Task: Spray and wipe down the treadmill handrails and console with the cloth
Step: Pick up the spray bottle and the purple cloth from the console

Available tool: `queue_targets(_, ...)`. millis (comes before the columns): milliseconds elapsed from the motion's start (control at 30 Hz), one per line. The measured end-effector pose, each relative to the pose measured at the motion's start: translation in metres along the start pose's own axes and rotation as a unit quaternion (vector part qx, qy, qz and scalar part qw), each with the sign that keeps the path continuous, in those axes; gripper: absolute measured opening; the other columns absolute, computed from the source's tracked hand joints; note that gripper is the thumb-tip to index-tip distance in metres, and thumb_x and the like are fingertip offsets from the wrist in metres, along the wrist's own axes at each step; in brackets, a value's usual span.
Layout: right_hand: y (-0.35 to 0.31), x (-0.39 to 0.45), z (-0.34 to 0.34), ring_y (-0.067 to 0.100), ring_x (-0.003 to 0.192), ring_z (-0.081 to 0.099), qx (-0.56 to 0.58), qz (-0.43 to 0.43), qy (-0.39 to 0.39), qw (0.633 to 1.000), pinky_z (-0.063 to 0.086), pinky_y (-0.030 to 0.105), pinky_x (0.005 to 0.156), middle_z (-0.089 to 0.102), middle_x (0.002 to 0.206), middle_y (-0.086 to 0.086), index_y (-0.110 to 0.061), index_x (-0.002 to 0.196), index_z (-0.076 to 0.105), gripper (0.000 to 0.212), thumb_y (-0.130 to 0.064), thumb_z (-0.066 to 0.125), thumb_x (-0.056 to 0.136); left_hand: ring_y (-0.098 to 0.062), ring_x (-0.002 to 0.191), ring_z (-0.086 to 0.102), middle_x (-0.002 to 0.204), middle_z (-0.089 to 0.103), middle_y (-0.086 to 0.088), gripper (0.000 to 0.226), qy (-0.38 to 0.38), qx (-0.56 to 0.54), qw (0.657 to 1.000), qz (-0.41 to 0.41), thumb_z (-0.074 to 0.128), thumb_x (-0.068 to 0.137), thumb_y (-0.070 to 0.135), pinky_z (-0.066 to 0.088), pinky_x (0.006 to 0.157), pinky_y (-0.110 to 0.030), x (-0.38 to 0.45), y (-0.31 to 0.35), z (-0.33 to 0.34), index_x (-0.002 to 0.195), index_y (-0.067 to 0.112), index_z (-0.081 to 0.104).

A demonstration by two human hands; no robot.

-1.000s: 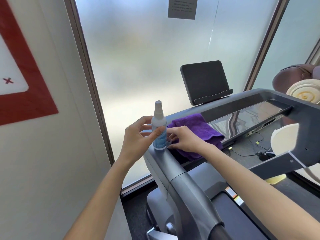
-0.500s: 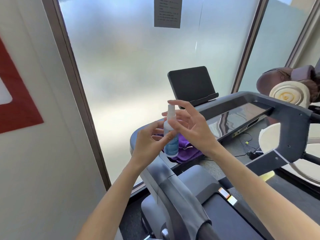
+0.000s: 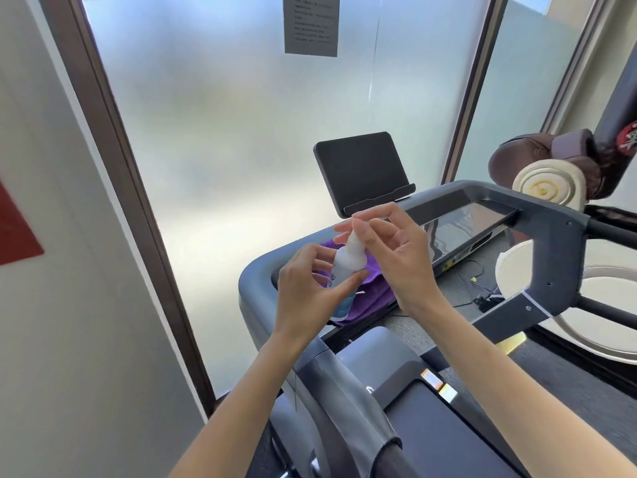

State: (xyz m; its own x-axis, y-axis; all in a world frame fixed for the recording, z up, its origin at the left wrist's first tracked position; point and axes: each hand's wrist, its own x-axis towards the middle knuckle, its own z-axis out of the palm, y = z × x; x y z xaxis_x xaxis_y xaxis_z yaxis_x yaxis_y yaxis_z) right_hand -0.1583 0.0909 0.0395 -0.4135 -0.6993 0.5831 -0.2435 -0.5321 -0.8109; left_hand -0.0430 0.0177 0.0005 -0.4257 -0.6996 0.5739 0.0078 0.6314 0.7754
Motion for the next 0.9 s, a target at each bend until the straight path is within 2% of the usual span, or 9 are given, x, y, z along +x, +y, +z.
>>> queue_targets(100,-0.001,0.003,-0.001,0.015,0.082,0.076,-0.007,-0.003,0.001,1.000,0.058,0.022,0.073,0.078,0.090,-0.004,-0.007,0.102,0.061,0.003,-0.008,0.060,0.099,-0.014,0.080,0.067,0.094,0.069,0.010,0.049,-0.085,-0.055,0.994,-0.049,0.077,0.068,0.056,0.056,0.072,-0.029,0.000,0.002,-0.003,0.099,0.022,0.059)
queue_targets(200,-0.005,0.006,-0.002,0.016,0.084,0.076,0.008,0.001,0.002,1.000,0.059,0.023,0.072,0.079,0.094,-0.002,-0.009,0.106,0.059,0.009,-0.014,0.060,0.098,-0.021,0.087,0.068,0.099,0.070,0.013,0.033,-0.146,-0.116,0.980,-0.066,0.071,0.078,0.043,0.056,0.076,-0.033,-0.001,0.001,-0.006,0.106,0.030,0.061)
queue_targets(367,-0.004,0.009,0.000,0.018,0.090,0.077,0.035,0.066,0.025,0.997,0.059,0.024,0.075,0.080,0.098,0.001,-0.009,0.107,0.062,0.010,-0.013,0.062,0.098,-0.005,0.071,0.061,0.083,0.067,0.013,0.033,-0.017,-0.009,1.000,-0.012,0.084,0.073,0.031,0.046,0.059,-0.013,-0.002,-0.001,-0.008,0.089,0.028,0.055)
queue_targets(467,-0.003,0.011,0.001,0.021,0.090,0.078,0.035,0.083,0.045,0.995,0.060,0.026,0.076,0.080,0.096,0.003,-0.006,0.105,0.066,0.008,-0.008,0.063,0.098,-0.005,0.076,0.056,0.080,0.057,0.019,0.042,0.060,0.084,0.994,0.034,0.086,0.070,0.030,0.044,0.059,-0.016,-0.002,-0.002,-0.007,0.087,0.021,0.049)
queue_targets(567,-0.005,0.014,0.003,0.021,0.089,0.078,0.042,0.089,0.054,0.994,0.060,0.025,0.073,0.080,0.094,0.002,-0.006,0.105,0.066,0.008,-0.008,0.063,0.098,-0.005,0.075,0.052,0.083,0.054,0.013,0.045,0.082,0.107,0.989,0.057,0.085,0.070,0.033,0.045,0.062,-0.020,-0.001,0.000,-0.007,0.091,0.015,0.050)
queue_targets(633,-0.007,0.016,0.003,0.020,0.088,0.078,0.033,0.076,0.055,0.995,0.060,0.024,0.072,0.080,0.093,0.000,-0.009,0.106,0.066,0.009,-0.009,0.064,0.097,-0.002,0.077,0.058,0.088,0.058,0.014,0.046,0.033,0.060,0.997,0.032,0.083,0.070,0.041,0.049,0.064,-0.018,0.001,0.002,-0.011,0.094,0.022,0.049)
queue_targets(733,-0.009,0.015,0.000,0.016,0.087,0.078,0.015,0.051,0.057,0.997,0.059,0.022,0.070,0.080,0.092,-0.006,-0.017,0.108,0.061,0.011,-0.013,0.063,0.098,-0.006,0.079,0.067,0.096,0.068,0.007,0.040,-0.070,-0.038,0.997,-0.016,0.076,0.067,0.046,0.058,0.066,-0.026,0.001,0.004,-0.017,0.097,0.032,0.053)
queue_targets(800,-0.008,0.011,-0.001,0.014,0.093,0.077,0.013,0.039,0.040,0.998,0.059,0.022,0.073,0.080,0.095,-0.009,-0.019,0.110,0.059,0.014,-0.016,0.062,0.097,-0.005,0.080,0.068,0.097,0.070,0.005,0.041,-0.072,-0.084,0.993,-0.036,0.076,0.065,0.043,0.057,0.067,-0.023,0.000,0.003,-0.017,0.099,0.029,0.059)
queue_targets(900,-0.002,0.000,-0.002,0.017,0.113,0.071,0.032,0.052,-0.029,0.998,0.058,0.027,0.088,0.077,0.110,-0.002,-0.032,0.129,0.049,0.043,-0.024,0.064,0.089,-0.008,0.084,0.070,0.097,0.073,0.002,0.042,-0.069,-0.150,0.984,-0.064,0.078,0.066,0.036,0.055,0.069,-0.019,0.002,0.004,-0.011,0.102,0.019,0.063)
